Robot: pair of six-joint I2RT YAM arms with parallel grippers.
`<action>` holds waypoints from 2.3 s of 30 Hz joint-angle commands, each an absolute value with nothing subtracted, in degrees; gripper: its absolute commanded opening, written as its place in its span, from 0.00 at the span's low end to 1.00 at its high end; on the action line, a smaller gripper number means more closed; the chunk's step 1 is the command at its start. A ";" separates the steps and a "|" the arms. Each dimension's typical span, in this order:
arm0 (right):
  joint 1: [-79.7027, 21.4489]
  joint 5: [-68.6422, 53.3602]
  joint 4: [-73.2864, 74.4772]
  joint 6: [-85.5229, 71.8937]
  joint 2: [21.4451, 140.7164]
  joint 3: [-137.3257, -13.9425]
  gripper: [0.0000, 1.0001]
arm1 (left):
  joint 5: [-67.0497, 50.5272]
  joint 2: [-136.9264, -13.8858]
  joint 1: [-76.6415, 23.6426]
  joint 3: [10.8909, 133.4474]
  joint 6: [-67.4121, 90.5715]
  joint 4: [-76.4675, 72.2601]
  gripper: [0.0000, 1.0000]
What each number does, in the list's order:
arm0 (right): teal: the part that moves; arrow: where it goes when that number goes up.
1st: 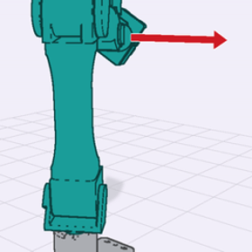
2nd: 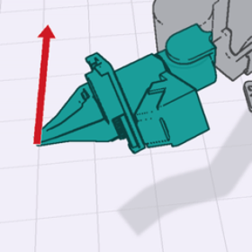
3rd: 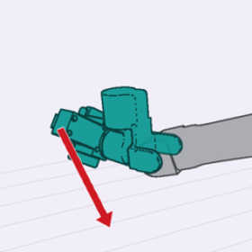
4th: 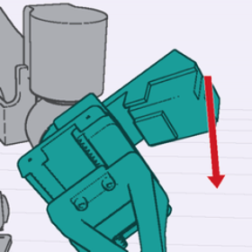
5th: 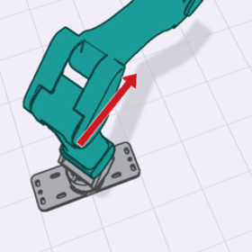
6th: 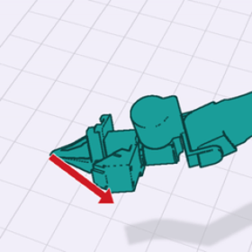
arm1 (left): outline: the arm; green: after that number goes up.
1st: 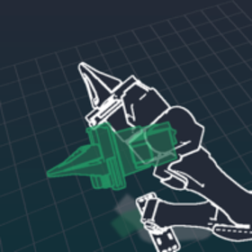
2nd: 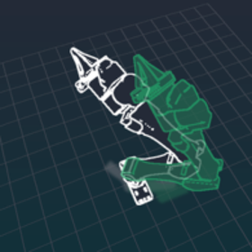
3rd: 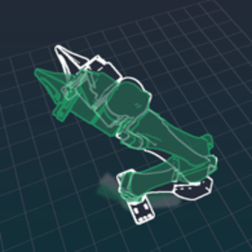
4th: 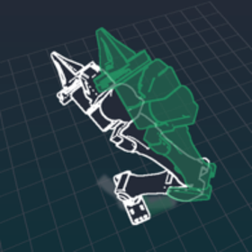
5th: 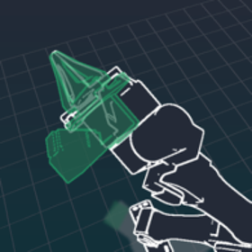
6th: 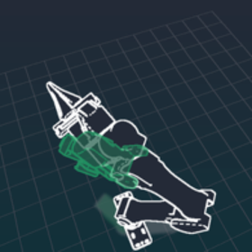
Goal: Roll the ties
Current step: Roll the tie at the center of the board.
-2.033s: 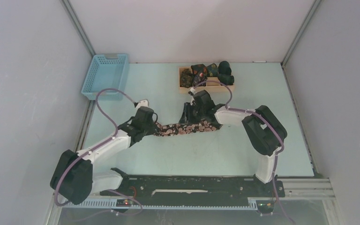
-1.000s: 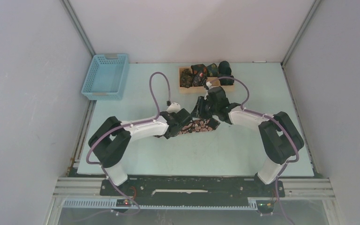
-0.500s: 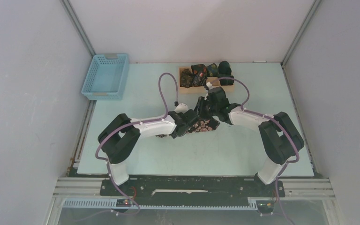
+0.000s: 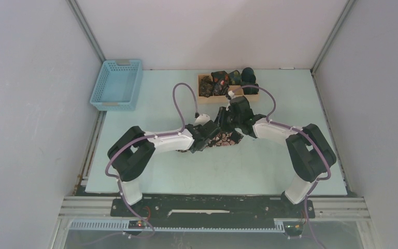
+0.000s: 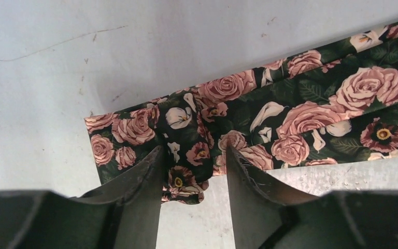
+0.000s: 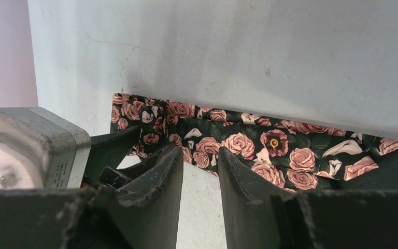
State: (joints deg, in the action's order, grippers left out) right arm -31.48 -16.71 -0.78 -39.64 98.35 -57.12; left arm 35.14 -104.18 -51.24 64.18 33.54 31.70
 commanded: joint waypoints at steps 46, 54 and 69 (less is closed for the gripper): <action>-46.08 -27.98 -3.61 -35.78 111.43 -71.83 0.34 | 6.63 -55.48 -24.20 29.45 32.96 15.00 0.66; -44.29 -26.40 -1.19 -34.76 114.63 -71.90 0.29 | -0.88 -58.20 -20.39 26.72 33.14 6.81 0.66; -42.31 -26.67 -0.26 -34.45 117.72 -71.91 0.25 | -12.06 -72.24 -18.95 26.13 34.21 -7.90 0.65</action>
